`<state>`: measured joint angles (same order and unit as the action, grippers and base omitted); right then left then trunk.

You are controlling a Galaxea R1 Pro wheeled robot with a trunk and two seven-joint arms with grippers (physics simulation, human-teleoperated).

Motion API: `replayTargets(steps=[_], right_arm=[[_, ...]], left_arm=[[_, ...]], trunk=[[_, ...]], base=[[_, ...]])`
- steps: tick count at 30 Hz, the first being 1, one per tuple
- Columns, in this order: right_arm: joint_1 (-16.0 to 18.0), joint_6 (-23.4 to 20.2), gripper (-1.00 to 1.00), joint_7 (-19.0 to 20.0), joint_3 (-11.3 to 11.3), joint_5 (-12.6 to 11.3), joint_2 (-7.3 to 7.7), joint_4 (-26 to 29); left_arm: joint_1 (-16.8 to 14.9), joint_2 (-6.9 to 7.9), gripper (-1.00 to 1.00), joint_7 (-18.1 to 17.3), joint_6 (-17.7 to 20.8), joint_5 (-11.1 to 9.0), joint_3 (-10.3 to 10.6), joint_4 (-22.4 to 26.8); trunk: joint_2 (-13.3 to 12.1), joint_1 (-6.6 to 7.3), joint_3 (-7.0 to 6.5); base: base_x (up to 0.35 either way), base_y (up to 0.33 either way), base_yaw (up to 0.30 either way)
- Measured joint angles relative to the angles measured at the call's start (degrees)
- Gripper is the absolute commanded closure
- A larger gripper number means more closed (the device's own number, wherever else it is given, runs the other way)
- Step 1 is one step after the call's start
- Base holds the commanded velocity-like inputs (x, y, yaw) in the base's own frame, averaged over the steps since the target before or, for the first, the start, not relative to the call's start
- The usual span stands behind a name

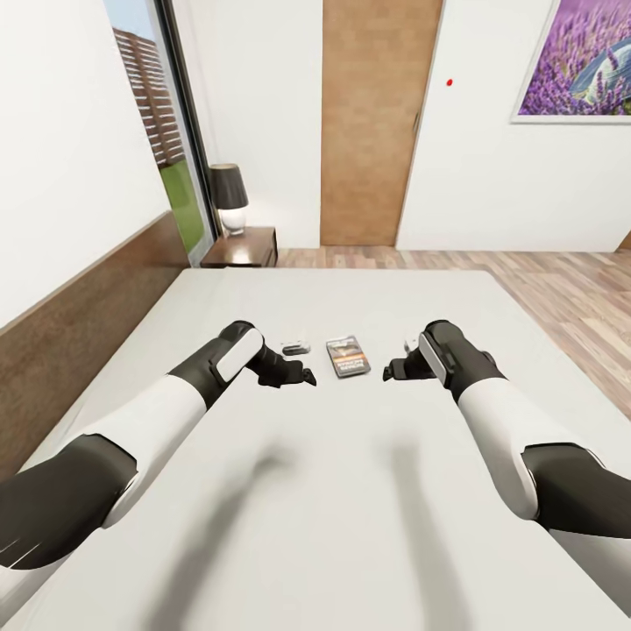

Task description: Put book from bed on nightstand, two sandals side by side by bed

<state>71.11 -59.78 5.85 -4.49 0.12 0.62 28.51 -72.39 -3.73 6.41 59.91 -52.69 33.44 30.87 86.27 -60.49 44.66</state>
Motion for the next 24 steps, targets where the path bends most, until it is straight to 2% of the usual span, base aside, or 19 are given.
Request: replayTargets(steps=[24], right_arm=[[0.04,0.0,-1.0,-0.01,-0.25,-0.06,-0.24,-0.12]], left_arm=[[0.03,-0.14,-1.0,0.26,0.0,-0.26,-0.2,-0.23]], trunk=[[0.0,0.0,2.21]], base=[[0.0,0.0,0.0]])
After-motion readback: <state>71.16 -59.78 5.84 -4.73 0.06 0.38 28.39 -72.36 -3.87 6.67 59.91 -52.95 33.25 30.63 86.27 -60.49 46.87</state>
